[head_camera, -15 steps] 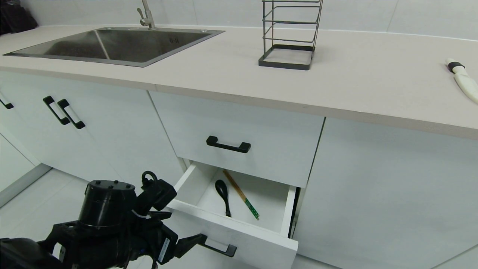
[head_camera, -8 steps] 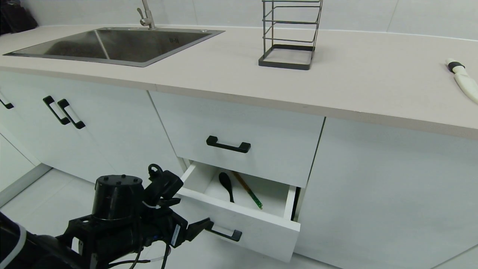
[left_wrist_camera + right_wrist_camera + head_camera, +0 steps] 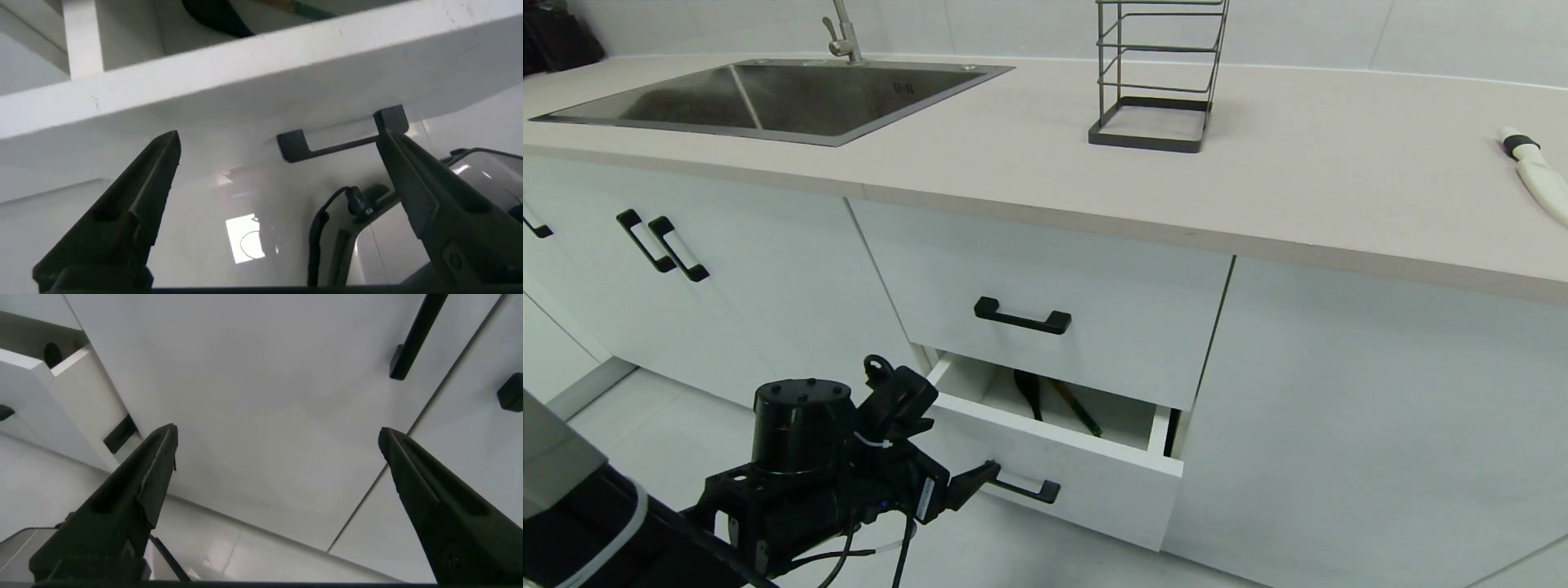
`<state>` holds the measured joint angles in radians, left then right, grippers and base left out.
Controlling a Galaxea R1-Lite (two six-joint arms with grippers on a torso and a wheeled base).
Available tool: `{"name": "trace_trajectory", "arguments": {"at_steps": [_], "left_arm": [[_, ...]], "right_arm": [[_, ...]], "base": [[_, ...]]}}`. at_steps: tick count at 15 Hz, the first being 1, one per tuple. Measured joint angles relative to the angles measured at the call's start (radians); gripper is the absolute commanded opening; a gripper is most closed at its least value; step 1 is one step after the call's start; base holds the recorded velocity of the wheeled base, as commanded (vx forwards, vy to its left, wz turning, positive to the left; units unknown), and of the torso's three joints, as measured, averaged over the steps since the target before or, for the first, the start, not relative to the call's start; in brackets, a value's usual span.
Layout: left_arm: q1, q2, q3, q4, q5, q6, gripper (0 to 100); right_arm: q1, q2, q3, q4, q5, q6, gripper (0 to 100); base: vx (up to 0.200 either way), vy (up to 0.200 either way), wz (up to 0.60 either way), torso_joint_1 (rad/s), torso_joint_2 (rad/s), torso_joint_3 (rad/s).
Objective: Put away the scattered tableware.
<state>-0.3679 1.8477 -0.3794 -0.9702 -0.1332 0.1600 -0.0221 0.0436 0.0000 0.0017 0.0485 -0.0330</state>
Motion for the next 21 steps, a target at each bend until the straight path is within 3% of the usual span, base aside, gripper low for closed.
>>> {"name": "trace_trajectory", "arguments": {"at_steps": [21], "left_arm": [[0.001, 0.125, -0.228, -0.028, -0.017, -0.008, 100]], "right_arm": [[0.000, 0.001, 0.000, 0.000, 0.000, 0.000, 100]], "base": [[0.000, 0.000, 0.00, 0.000, 0.00, 0.000]]}}
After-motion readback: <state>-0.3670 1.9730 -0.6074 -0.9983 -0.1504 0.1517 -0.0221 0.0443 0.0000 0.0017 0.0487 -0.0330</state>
